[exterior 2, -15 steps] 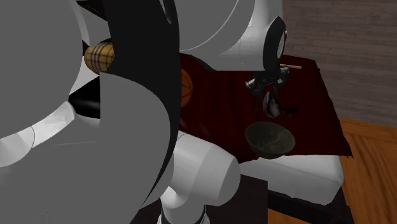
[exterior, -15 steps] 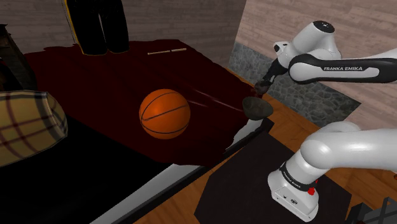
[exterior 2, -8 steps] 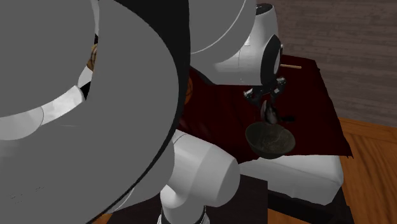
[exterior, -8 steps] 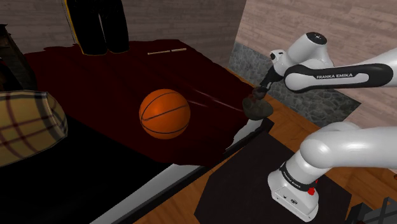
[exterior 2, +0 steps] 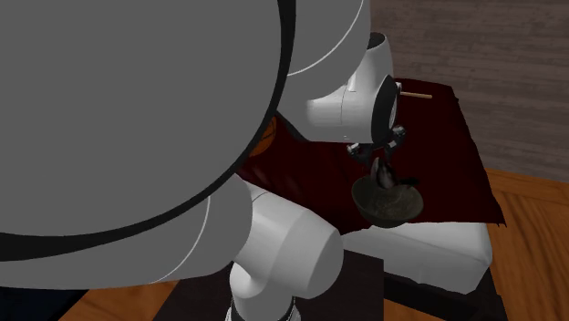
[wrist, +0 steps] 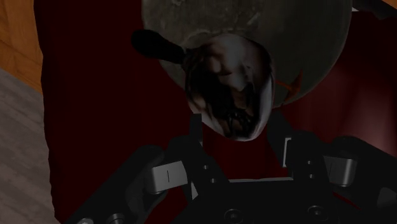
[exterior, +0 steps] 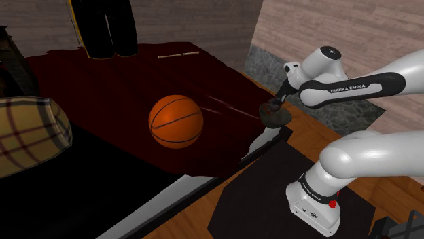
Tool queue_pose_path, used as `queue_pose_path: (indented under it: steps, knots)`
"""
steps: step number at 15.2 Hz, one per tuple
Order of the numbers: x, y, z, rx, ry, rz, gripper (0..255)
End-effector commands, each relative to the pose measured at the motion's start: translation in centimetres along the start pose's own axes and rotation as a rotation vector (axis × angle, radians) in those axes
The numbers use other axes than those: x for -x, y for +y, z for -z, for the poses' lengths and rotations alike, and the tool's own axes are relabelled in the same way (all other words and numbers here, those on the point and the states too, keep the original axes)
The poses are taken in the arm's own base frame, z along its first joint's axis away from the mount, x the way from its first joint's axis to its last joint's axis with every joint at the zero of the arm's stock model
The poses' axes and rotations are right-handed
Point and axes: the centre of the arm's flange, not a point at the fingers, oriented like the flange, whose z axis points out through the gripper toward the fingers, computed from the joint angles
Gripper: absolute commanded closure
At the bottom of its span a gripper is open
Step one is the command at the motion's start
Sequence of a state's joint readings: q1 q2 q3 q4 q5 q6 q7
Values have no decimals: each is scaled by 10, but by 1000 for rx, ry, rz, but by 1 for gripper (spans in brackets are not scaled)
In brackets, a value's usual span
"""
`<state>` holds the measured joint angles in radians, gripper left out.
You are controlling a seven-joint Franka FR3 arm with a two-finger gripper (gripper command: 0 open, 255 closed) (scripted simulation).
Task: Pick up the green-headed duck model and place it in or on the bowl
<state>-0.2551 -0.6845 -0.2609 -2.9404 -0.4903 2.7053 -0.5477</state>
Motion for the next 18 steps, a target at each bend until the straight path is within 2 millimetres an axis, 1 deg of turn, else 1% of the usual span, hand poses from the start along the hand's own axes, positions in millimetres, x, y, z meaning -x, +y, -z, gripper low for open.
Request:
queue_pose_path:
  steps: [1, 5, 6, 11, 14, 15, 18]
  knots:
    - [0, 0, -1, 1, 1, 0, 255]
    - [0, 0, -1, 1, 1, 0, 255]
    - [0, 0, -1, 1, 1, 0, 0]
    - [0, 0, -1, 1, 1, 0, 0]
    - [0, 0, 38, 1, 1, 0, 0]
    - [0, 0, 49, 1, 1, 0, 0]
    - [0, 0, 49, 1, 1, 0, 0]
